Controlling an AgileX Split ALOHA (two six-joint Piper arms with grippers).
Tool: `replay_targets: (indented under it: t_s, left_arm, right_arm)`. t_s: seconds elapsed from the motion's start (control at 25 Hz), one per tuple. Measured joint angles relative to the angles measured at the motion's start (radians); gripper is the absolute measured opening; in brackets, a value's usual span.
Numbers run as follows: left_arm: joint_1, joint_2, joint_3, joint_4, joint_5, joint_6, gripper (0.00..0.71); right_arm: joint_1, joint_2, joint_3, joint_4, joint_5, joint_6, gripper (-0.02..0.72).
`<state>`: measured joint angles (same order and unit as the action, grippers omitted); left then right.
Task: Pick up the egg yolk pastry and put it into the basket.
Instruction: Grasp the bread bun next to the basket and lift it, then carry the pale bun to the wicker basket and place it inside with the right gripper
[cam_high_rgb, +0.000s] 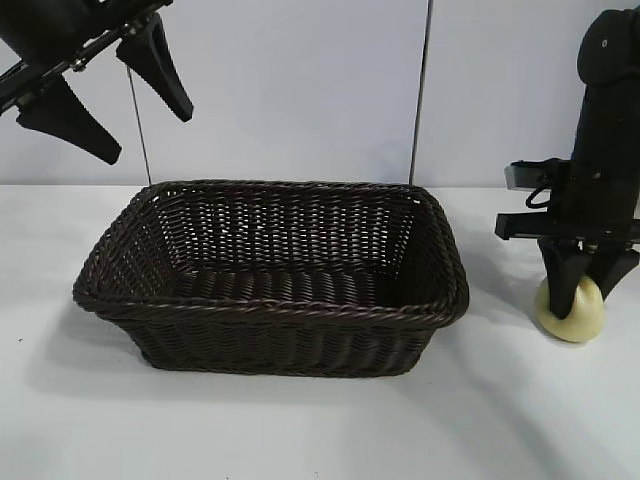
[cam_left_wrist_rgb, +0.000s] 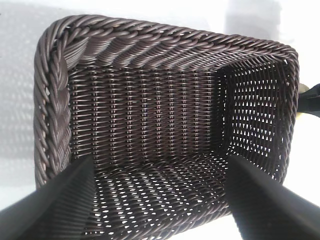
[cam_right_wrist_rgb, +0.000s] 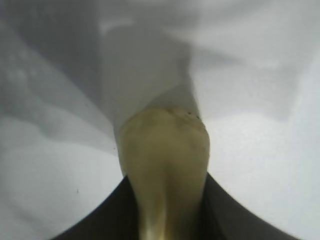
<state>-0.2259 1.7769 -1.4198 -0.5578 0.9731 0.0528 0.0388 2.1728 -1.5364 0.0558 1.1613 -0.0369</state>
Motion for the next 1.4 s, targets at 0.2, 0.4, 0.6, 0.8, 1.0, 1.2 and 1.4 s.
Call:
replay_targets:
  t_s: [0.2, 0.4, 0.6, 0.8, 1.0, 1.2, 1.4]
  left_arm:
    - [0.000, 0.000, 0.000, 0.000, 0.000, 0.000, 0.531]
    - [0.000, 0.000, 0.000, 0.000, 0.000, 0.000, 0.531]
    - [0.000, 0.000, 0.000, 0.000, 0.000, 0.000, 0.531]
    - [0.000, 0.000, 0.000, -0.001, 0.001, 0.000, 0.531]
    - [0.000, 0.000, 0.000, -0.001, 0.002, 0.000, 0.531]
    - [0.000, 0.000, 0.000, -0.001, 0.004, 0.000, 0.531]
    - [0.000, 0.000, 0.000, -0.001, 0.004, 0.000, 0.531]
  right_arm:
    - [0.000, -0.025, 0.000, 0.000, 0.009, 0.000, 0.179]
    - [0.000, -0.102, 0.000, 0.000, 0.024, 0.000, 0.180]
    - [0.000, -0.203, 0.000, 0.001, 0.029, 0.000, 0.180]
    - [0.000, -0.310, 0.000, 0.022, 0.045, 0.000, 0.180]
    - [0.000, -0.369, -0.001, 0.039, 0.049, 0.000, 0.180]
    - [0.000, -0.371, -0.029, 0.119, 0.051, -0.004, 0.180]
    - [0.051, -0.371, -0.033, 0.172, 0.043, -0.013, 0.180]
